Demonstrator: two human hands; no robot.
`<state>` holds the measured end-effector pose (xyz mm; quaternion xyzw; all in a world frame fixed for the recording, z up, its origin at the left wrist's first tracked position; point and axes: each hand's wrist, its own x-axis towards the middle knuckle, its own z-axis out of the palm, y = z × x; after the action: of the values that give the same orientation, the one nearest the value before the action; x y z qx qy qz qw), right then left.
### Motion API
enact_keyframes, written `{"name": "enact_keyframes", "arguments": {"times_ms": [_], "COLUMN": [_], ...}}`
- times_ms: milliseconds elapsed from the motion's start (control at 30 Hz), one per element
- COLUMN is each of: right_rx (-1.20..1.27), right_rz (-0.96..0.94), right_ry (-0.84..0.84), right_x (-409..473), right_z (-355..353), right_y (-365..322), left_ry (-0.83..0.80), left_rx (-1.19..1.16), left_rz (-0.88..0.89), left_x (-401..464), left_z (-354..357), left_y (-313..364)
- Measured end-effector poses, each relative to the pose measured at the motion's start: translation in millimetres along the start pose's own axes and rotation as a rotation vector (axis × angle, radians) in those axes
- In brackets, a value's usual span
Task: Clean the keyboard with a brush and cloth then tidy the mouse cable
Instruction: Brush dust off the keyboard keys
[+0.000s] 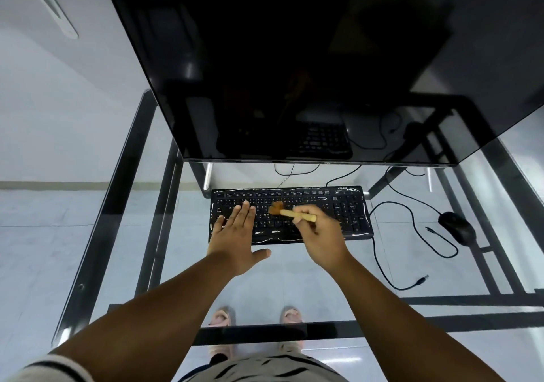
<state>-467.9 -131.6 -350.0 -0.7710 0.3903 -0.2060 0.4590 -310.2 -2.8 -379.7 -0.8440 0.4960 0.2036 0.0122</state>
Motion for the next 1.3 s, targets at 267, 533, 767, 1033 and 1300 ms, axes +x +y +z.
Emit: {"name": "enact_keyframes", "arguments": {"times_ms": [267, 533, 767, 1033, 1300], "right_rx": [0.003, 0.095, 0.149, 0.122, 0.093], "right_rz": [0.023, 0.105, 0.121, 0.129, 0.102], "right_ry": [0.038, 0.008, 0.022, 0.022, 0.003], "right_x": [4, -8, -15, -18, -14], "right_z": [-11, -23, -34, -49, -61], "right_y": [9, 21, 25, 28, 37], "left_ry": [-0.026, -0.016, -0.016, -0.008, 0.015], "left_rx": [-0.006, 0.004, 0.016, -0.005, -0.001], "left_rz": [-0.01, -0.05, -0.084, -0.131, -0.167], "left_x": [0, -1, -1, -1, 1], "left_z": [3, 4, 4, 6, 9], "left_y": [8, 16, 24, 37, 47]}}
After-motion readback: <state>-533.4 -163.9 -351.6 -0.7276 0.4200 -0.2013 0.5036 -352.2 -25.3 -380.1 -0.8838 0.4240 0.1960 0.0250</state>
